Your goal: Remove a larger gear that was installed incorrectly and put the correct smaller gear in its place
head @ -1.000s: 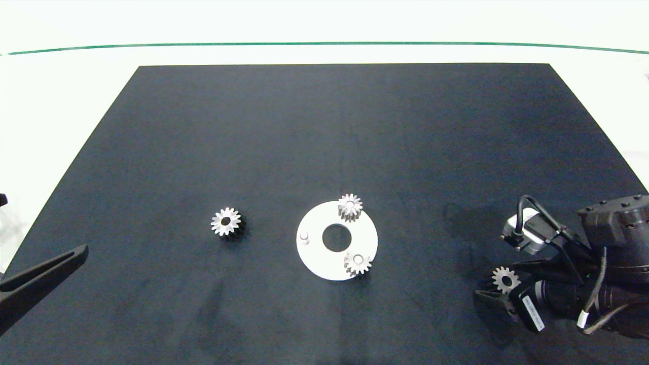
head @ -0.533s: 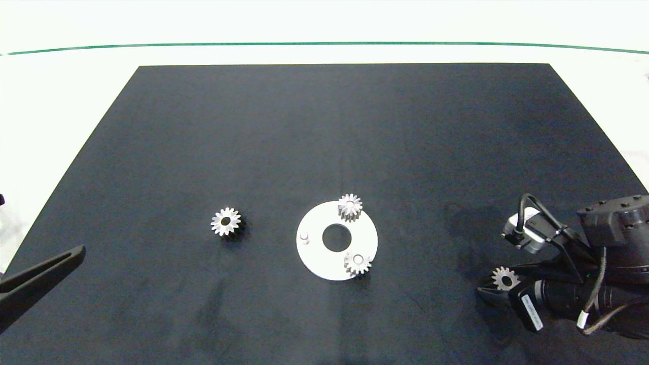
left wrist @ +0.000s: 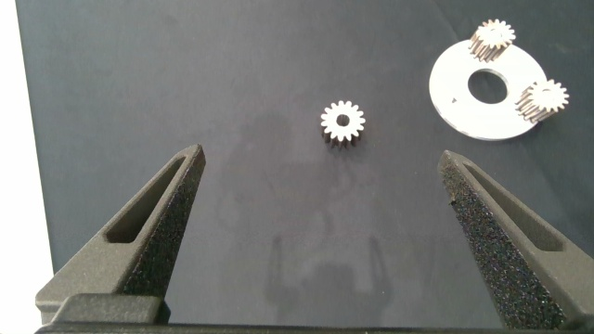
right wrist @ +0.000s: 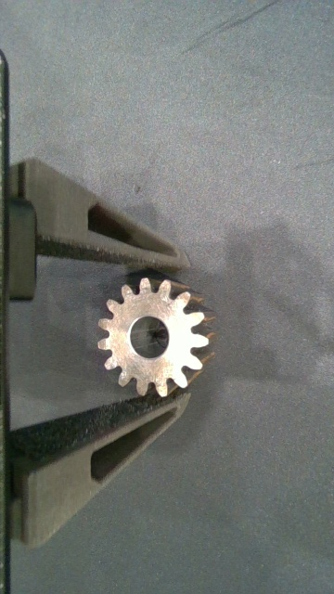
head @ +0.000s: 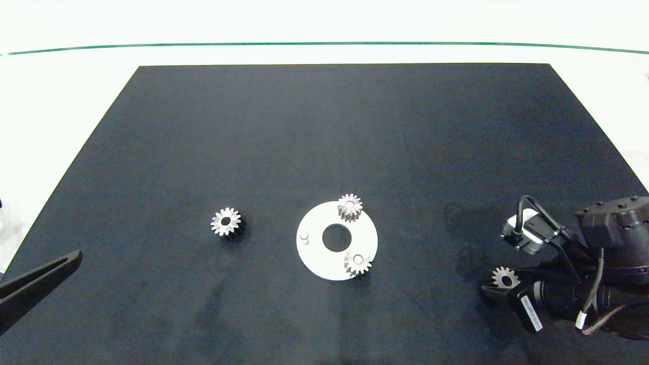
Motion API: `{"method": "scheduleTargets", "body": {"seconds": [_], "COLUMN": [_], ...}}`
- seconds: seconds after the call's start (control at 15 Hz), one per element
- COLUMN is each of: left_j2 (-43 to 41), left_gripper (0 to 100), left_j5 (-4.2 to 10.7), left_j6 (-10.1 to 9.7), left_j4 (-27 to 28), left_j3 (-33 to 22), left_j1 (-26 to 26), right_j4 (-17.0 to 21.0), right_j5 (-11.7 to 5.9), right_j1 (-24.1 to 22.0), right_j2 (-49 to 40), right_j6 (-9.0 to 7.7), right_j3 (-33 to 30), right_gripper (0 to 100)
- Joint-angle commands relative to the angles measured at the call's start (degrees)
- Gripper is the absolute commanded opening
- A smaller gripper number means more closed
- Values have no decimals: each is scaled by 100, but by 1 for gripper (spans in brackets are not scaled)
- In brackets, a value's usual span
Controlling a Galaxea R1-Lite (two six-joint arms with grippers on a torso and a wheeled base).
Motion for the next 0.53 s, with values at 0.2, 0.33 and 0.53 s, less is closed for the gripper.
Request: {"method": "scheduleTargets", "body": {"seconds": [0.2, 0.33, 0.53], "left_j2": [-9, -9, -36], "left_gripper": [100, 100, 100], "left_j5": [5, 5, 5], "left_j6": [9, 9, 9], "left_j4": [-6, -6, 3], "left_j3": [-17, -26, -26], "left_j1": [0, 0, 8], "right_j4": [-12, -4, -48], "right_j5": [-6, -6, -6], "right_j1": [-2, -2, 7], "right_j2": [-4, -12, -4], "right_j6": [-16, -7, -16], "right_j3": [-7, 2, 63], "right_gripper": [40, 37, 30]}}
